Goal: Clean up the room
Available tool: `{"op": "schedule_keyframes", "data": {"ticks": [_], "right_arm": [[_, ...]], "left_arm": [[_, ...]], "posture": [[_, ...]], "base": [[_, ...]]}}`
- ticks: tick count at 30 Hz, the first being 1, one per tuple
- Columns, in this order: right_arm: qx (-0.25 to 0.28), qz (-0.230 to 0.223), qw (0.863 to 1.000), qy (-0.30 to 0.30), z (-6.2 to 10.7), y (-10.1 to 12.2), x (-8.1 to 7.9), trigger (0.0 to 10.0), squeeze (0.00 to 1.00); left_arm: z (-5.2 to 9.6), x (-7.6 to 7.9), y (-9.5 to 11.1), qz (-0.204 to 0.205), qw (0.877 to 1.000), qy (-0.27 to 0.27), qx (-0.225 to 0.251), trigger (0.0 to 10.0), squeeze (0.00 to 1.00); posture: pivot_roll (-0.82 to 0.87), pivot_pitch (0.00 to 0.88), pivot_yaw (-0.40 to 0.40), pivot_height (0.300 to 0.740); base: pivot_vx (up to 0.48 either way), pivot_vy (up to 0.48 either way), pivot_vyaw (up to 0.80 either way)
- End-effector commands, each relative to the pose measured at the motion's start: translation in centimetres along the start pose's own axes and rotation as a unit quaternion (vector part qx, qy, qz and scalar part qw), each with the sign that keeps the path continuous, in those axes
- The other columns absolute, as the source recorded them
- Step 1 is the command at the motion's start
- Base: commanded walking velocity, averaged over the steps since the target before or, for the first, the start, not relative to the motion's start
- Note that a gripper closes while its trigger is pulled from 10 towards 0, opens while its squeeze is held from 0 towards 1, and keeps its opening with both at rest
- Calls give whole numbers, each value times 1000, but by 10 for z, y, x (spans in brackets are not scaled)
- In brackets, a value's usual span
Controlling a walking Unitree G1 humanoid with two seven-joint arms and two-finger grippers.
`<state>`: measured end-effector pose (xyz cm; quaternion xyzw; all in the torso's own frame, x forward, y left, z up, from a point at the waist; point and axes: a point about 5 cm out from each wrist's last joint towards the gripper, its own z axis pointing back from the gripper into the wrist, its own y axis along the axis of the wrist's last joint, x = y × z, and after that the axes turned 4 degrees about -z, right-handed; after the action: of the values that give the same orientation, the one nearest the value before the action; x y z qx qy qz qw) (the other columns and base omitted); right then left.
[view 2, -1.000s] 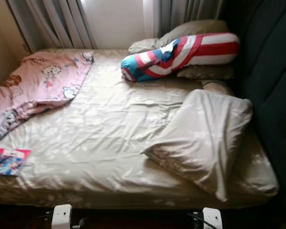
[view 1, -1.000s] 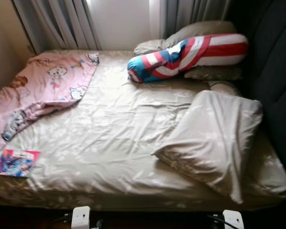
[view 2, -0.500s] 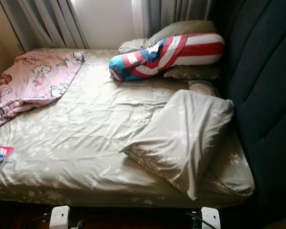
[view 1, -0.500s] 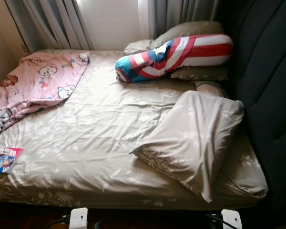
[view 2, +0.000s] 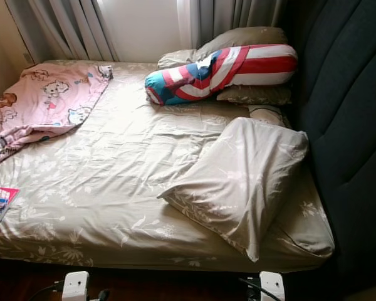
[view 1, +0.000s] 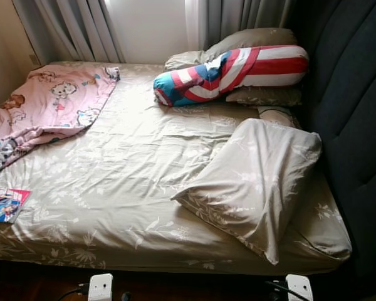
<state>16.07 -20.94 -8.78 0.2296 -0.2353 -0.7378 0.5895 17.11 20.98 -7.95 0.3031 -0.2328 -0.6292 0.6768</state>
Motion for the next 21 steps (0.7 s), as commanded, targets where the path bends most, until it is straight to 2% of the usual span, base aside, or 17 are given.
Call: {"op": "schedule_keyframes", "data": {"ticks": [1,21], "right_arm": [[1,-8,1000,-3,0,-1,1,10000,0],[6,-9,1000,-4,0,0,1,10000,0]], "left_arm": [[1,-2,-3,-2,1000,3,-8,10000,0],[1,-2,-2,-1,1000,4,-6,10000,0]], "posture": [[-11,71,-12,740],[-11,72,-13,740]], "base": [[266,0,0],[308,0,0]]}}
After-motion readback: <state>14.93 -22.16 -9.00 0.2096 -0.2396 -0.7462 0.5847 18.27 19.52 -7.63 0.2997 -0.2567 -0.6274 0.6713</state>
